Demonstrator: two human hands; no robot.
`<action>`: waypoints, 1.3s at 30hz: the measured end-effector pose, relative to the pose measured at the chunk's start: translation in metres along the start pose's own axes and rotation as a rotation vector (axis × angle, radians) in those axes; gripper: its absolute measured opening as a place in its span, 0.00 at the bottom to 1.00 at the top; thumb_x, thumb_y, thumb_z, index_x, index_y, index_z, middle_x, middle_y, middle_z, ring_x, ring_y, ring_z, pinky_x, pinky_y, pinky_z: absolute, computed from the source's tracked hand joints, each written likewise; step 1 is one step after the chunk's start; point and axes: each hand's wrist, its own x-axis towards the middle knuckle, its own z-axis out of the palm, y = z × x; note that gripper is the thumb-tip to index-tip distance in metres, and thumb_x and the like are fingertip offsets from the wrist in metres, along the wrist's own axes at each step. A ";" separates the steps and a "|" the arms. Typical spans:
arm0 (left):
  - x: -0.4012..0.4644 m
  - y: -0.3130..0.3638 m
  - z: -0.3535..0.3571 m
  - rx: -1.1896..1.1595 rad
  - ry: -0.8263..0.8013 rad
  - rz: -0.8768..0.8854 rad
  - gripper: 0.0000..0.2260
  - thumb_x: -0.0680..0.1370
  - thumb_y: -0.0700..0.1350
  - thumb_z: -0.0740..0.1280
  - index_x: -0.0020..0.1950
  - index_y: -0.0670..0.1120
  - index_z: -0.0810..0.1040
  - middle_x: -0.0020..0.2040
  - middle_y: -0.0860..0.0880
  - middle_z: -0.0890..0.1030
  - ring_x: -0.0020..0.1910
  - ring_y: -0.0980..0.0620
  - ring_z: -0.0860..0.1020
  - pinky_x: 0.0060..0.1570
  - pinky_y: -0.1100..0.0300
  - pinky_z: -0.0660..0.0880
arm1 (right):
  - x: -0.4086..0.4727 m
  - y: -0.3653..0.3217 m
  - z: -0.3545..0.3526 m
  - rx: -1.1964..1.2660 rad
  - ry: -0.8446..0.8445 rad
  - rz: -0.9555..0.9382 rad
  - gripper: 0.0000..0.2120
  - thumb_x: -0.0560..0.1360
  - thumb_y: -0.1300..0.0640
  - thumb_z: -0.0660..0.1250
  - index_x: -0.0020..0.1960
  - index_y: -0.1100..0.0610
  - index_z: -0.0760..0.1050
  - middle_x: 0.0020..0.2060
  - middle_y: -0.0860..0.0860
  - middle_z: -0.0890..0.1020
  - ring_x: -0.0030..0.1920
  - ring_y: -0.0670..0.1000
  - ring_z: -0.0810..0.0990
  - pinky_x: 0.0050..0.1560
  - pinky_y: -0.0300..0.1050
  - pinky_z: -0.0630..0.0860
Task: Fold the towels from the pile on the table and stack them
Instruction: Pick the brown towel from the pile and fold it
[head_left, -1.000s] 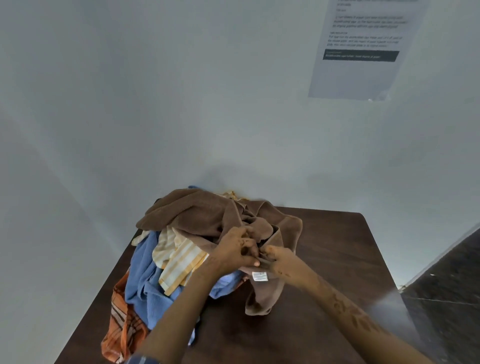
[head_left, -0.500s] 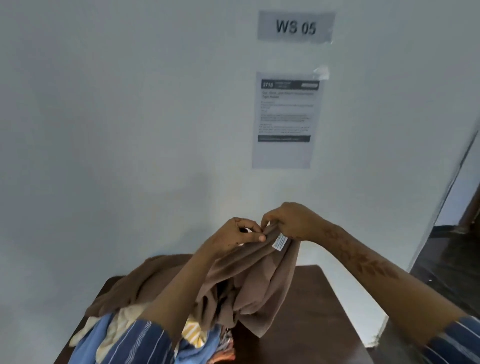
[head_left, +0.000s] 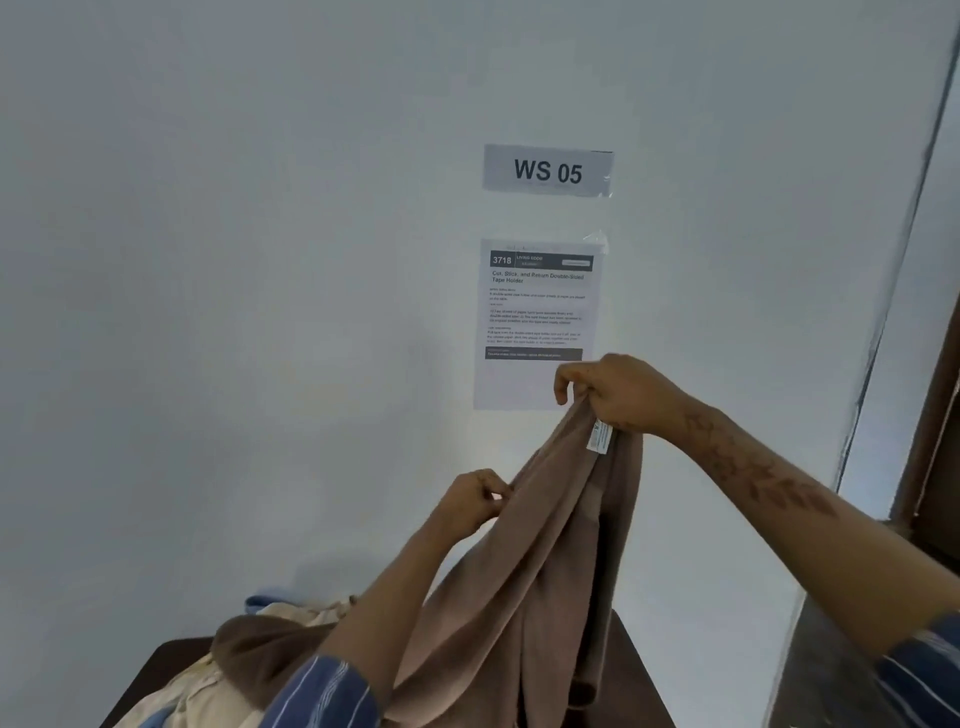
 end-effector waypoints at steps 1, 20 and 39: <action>0.000 -0.003 -0.001 -0.021 0.069 -0.009 0.08 0.68 0.34 0.74 0.36 0.47 0.81 0.37 0.55 0.78 0.34 0.64 0.75 0.41 0.67 0.70 | -0.005 0.010 0.006 -0.013 -0.012 0.023 0.20 0.68 0.71 0.56 0.50 0.52 0.76 0.34 0.41 0.74 0.33 0.41 0.69 0.32 0.35 0.62; -0.033 0.025 -0.022 -0.167 0.022 0.068 0.06 0.73 0.43 0.72 0.43 0.40 0.83 0.44 0.46 0.80 0.46 0.51 0.79 0.46 0.64 0.74 | -0.018 0.051 0.042 0.309 -0.302 0.193 0.14 0.74 0.51 0.68 0.32 0.55 0.73 0.32 0.48 0.75 0.39 0.47 0.73 0.42 0.41 0.65; -0.061 -0.028 -0.029 0.068 0.097 -0.085 0.05 0.71 0.44 0.74 0.41 0.44 0.81 0.45 0.50 0.80 0.45 0.56 0.77 0.47 0.66 0.72 | -0.070 0.029 0.124 0.537 -0.113 0.146 0.16 0.63 0.76 0.55 0.38 0.56 0.67 0.32 0.47 0.72 0.32 0.45 0.68 0.32 0.32 0.65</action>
